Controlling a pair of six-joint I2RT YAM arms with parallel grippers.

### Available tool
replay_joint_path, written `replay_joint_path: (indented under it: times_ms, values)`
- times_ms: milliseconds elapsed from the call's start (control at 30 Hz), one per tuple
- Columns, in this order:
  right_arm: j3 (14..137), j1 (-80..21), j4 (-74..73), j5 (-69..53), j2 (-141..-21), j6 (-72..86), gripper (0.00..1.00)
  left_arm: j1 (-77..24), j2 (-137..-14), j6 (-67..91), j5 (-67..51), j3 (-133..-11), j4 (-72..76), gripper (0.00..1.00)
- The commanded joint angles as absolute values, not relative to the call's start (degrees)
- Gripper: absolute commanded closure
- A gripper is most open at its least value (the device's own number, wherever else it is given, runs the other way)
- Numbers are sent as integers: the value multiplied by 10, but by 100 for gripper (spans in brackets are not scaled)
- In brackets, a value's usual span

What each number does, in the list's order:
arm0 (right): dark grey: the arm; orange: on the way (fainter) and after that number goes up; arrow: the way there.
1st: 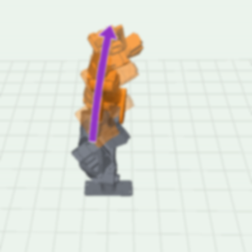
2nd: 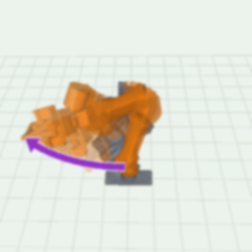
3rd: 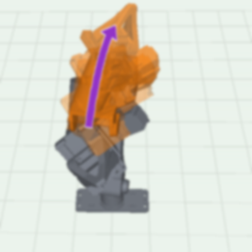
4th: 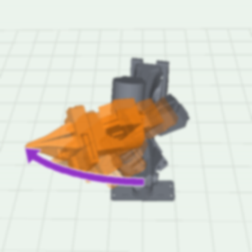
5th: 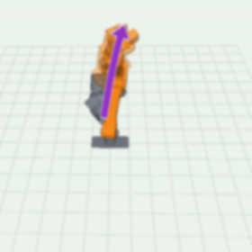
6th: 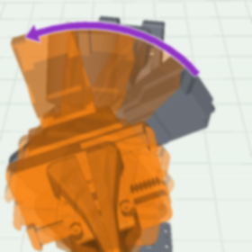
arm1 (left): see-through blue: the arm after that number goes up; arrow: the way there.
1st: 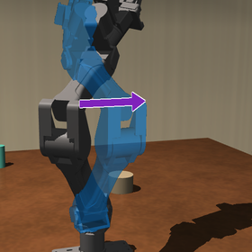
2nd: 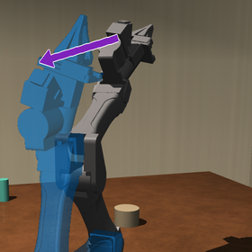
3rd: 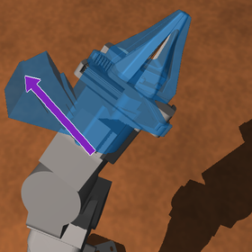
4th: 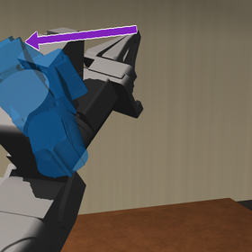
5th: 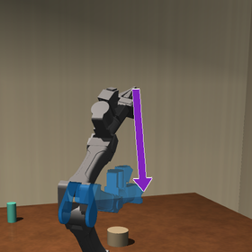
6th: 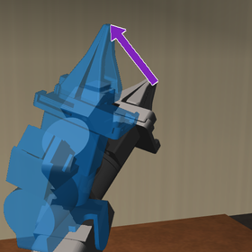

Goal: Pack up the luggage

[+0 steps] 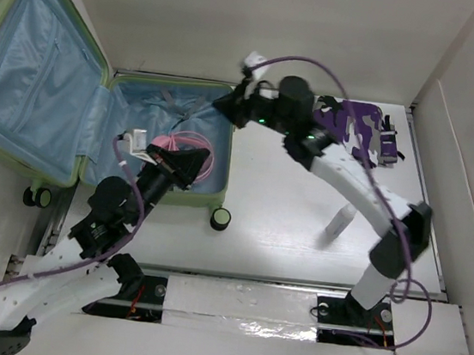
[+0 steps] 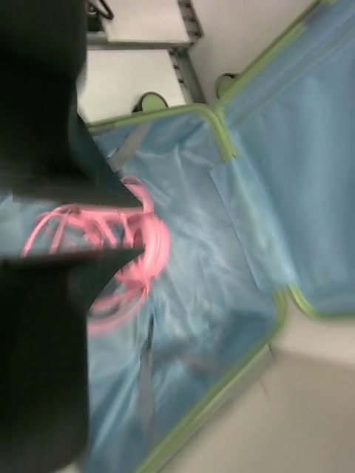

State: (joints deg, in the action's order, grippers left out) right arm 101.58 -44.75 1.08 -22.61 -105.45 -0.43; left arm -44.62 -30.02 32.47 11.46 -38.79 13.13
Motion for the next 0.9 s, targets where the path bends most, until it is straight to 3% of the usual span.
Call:
replay_joint_path:
  times_ms: [0,67,267,333,400,500,600,667,867]
  values:
    - [920,-382,75,-157,-930,-18,91,-449,-373,320,58,-420,193,100]
    - [819,-353,83,-101,-832,-11,100,-449,-416,319,41,-431,225,100]
    - [581,-222,102,-33,-623,47,98,-454,-640,309,19,-521,258,100]
    - [548,-180,80,-3,-571,49,95,-454,-748,302,13,-589,239,90]
    - [527,-152,40,49,-563,44,92,-460,-842,302,4,-628,232,88]
    - [536,-82,2,55,-605,40,89,-467,-897,331,-50,-642,279,87]
    - [543,-12,14,8,-682,51,75,-484,-901,326,-27,-640,297,86]
    - [576,7,27,-29,-761,46,59,-496,-895,307,-15,-642,280,83]
    - [836,-65,-143,-20,-1006,-32,48,-496,-815,311,-22,-559,308,78]
